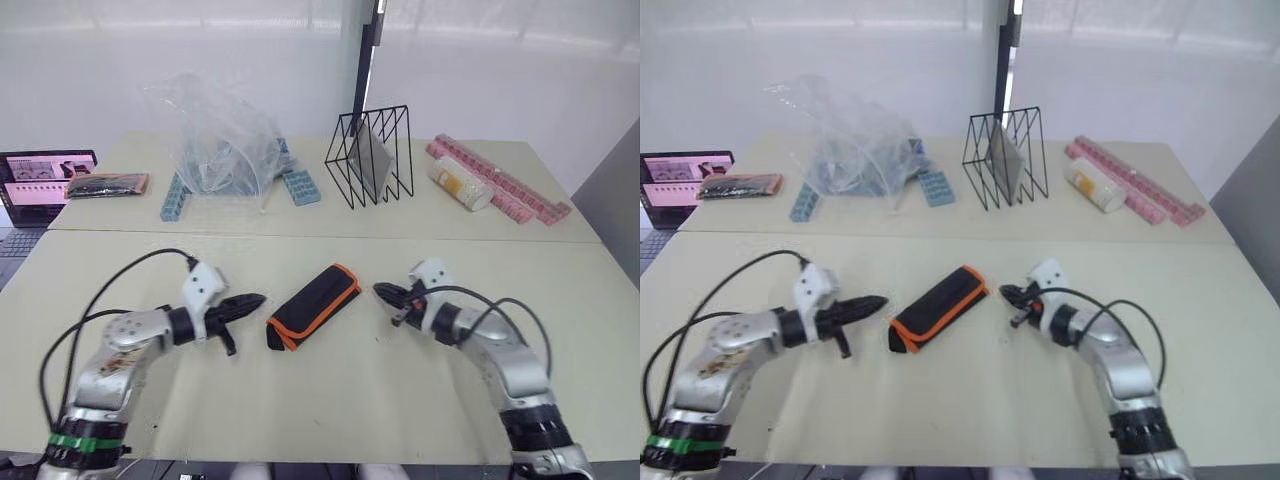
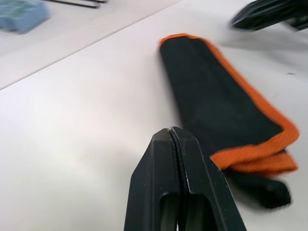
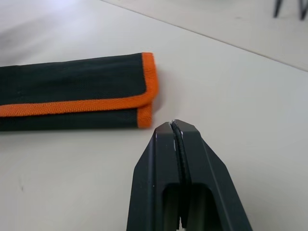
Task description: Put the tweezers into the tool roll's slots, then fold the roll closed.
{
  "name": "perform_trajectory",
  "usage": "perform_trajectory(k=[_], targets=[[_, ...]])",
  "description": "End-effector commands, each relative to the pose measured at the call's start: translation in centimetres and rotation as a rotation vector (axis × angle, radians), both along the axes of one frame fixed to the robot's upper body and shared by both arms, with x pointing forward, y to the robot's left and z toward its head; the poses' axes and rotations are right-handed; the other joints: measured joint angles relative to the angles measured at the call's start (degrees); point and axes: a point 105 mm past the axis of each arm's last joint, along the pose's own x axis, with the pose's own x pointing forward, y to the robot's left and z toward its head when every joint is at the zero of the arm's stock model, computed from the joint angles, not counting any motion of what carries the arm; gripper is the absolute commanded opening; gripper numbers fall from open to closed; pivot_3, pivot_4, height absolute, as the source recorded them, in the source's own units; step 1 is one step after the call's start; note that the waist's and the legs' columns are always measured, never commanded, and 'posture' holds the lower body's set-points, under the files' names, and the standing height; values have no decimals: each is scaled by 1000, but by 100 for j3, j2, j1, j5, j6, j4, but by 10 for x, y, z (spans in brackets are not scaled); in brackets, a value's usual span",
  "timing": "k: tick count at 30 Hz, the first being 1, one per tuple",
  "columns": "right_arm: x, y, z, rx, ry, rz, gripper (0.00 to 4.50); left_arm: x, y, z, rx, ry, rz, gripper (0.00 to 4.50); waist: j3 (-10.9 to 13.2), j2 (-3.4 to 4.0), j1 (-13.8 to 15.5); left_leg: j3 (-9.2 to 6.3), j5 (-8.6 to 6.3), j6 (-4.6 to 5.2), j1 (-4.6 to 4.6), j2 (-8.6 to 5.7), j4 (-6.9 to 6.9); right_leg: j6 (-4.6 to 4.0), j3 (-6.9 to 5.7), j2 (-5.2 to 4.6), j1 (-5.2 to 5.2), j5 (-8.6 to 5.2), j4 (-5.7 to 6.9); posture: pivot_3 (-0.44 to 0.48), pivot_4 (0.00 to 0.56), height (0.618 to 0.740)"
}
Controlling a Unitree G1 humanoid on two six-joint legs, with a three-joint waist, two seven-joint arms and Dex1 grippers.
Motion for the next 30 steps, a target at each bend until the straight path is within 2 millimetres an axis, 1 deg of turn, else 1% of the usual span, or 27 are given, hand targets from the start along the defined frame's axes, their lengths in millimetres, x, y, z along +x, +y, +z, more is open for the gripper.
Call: perform_trajectory(k=[1, 2, 3, 6, 9, 11, 14, 15, 17, 21, 27, 30], targets=[[-11, -28, 30, 33, -81, -50, 0, -9, 34, 21, 3, -46, 101, 27, 18, -9, 2, 0, 0, 0, 1, 0, -1, 0, -2, 0, 1, 0, 0, 0, 150, 720], [-16, -41, 32, 22, -83, -74, 0, -13, 49, 22, 16, -34, 138, 27, 28, -16, -1, 0, 0, 0, 2, 0, 0, 3, -3, -1, 0, -2, 1, 0, 150, 720], [-21, -53, 32, 9, -82, -96, 0, -19, 62, 23, 27, -23, 169, 562, 32, -19, -6, -1, 0, 0, 2, 0, 1, 13, -5, -1, 0, -8, 1, 0, 150, 720], [-34, -81, 29, -18, -60, -142, 806, -35, 90, 27, 36, 4, 227, 1462, 42, -30, -12, 0, 1, -1, 3, 0, 4, 34, -5, -2, 2, -21, 1, 0, 150, 720], [-48, -109, 22, -62, -42, -165, 1868, -53, 117, 31, 46, 13, 287, 2480, 46, -33, -12, 1, 0, -1, 5, 0, 3, 32, -6, -4, 2, -23, 0, 0, 150, 720], [-56, -130, 18, -83, -31, -200, 2542, -65, 136, 29, 72, 22, 338, 3145, 48, -36, -15, 2, 0, -1, 6, 0, 3, 32, -7, -4, 4, -25, -1, 0, 150, 720], [-62, -152, 11, -116, -15, -239, 3519, -76, 153, 24, 105, 38, 384, 4090, 49, -38, -23, 4, 0, -1, 14, 0, 4, 31, -7, -5, 6, -27, -1, 0, 150, 720], [-63, -158, 9, -121, -12, -252, 3893, -79, 157, 23, 112, 39, 396, 4476, 50, -39, -24, 4, 1, -1, 14, 0, 4, 31, -7, -5, 6, -27, -1, 0, 150, 720], [-63, -168, 6, -125, 2, -282, 4466, -82, 161, 23, 109, 33, 418, 4500, 51, -41, -25, 4, 1, -2, 22, 0, 6, 30, -7, -4, 10, -26, 1, 0, 150, 720], [-61, -170, 0, -142, 12, -298, 4466, -81, 161, 25, 108, 15, 427, 4500, 50, -40, -23, 6, 2, -4, 24, 1, 8, 30, -7, -5, 11, -25, 5, 0, 150, 720], [-58, -163, 2, -126, 12, -286, 4466, -80, 159, 25, 121, 19, 432, 4500, 50, -39, -23, 6, 2, -4, 22, 1, 7, 29, -7, -4, 11, -23, 7, 0, 150, 720], [-58, -163, 2, -127, 15, -287, 4466, -79, 158, 25, 117, 23, 431, 4500, 50, -39, -23, 6, 2, -4, 22, 1, 8, 29, -7, -5, 13, -23, 8, 0, 150, 720]])
